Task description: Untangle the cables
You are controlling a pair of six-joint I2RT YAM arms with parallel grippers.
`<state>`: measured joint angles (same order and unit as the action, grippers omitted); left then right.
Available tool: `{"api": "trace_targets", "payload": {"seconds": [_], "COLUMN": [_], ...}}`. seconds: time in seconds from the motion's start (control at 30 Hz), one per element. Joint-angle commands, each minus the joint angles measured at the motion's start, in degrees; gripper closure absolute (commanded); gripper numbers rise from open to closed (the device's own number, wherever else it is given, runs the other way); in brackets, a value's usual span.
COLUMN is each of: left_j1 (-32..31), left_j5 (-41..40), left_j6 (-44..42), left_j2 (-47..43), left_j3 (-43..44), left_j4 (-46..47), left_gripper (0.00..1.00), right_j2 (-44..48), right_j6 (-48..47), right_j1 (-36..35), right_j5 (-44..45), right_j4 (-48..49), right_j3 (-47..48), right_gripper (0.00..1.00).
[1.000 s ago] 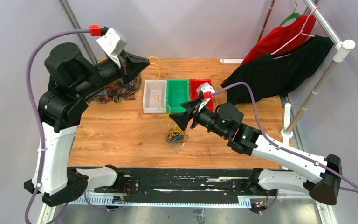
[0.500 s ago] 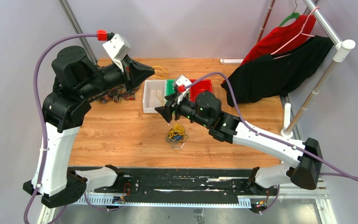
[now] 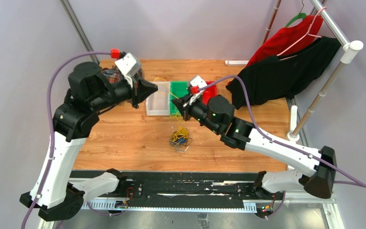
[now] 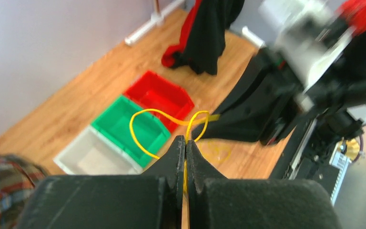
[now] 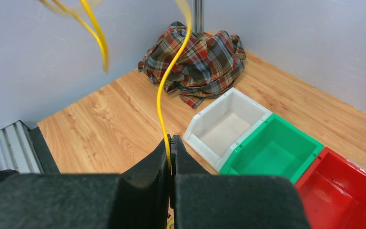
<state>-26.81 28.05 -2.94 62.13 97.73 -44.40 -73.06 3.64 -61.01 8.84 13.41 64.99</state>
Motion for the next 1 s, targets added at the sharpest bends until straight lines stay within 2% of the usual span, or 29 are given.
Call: {"api": "trace_targets", "payload": {"seconds": [0.0,0.1,0.17,0.27,0.33,0.43,0.57,0.7,0.87,0.97], "left_j1": [-0.2,-0.6,-2.3,-3.2,-3.2,-3.2,-3.2,-3.2,-3.2,-3.2], "left_j5": [-2.0,5.6,7.7,6.4,5.1,3.1,-2.7,-5.5,-6.1,-6.1], "left_j6": [-1.5,-0.5,-2.4,-6.2,-8.2,-10.3,-11.0,-11.3,-12.1,-12.5], "left_j2": [-1.8,-1.4,0.5,2.2,2.1,1.7,2.5,3.1,2.5,2.1], "left_j3": [-9.8,-16.7,-17.7,-16.9,-16.7,-16.8,-18.0,-20.0,-21.4,-21.9], "left_j4": [0.5,0.1,-2.8,-5.9,-6.8,-8.4,-10.6,-11.8,-11.7,-11.8], "left_gripper": [0.98,0.85,0.64,0.4,0.18,0.05,0.0,0.02,0.02,0.02], "right_j2": [5.6,7.1,7.2,7.5,7.5,6.2,1.7,-4.9,-8.9,-12.6], "right_j6": [5.0,9.9,14.0,17.2,17.4,15.2,10.0,5.0,0.0,-1.5], "right_j1": [2.7,6.9,10.5,15.9,19.0,22.2,24.8,25.9,26.2,27.0], "right_j5": [1.2,-2.3,-4.2,-5.7,-5.6,-3.8,0.6,3.7,6.7,7.0], "right_j4": [-0.4,-0.8,-2.0,-3.1,-3.2,-3.9,-5.8,-8.4,0.8,0.6], "right_j3": [-3.2,-4.6,-4.8,-5.6,-6.0,-5.3,-2.9,0.5,-2.0,1.4], "right_gripper": [0.99,0.99,0.99,0.99,0.99,0.99,0.99,0.99,0.99,0.99]}}
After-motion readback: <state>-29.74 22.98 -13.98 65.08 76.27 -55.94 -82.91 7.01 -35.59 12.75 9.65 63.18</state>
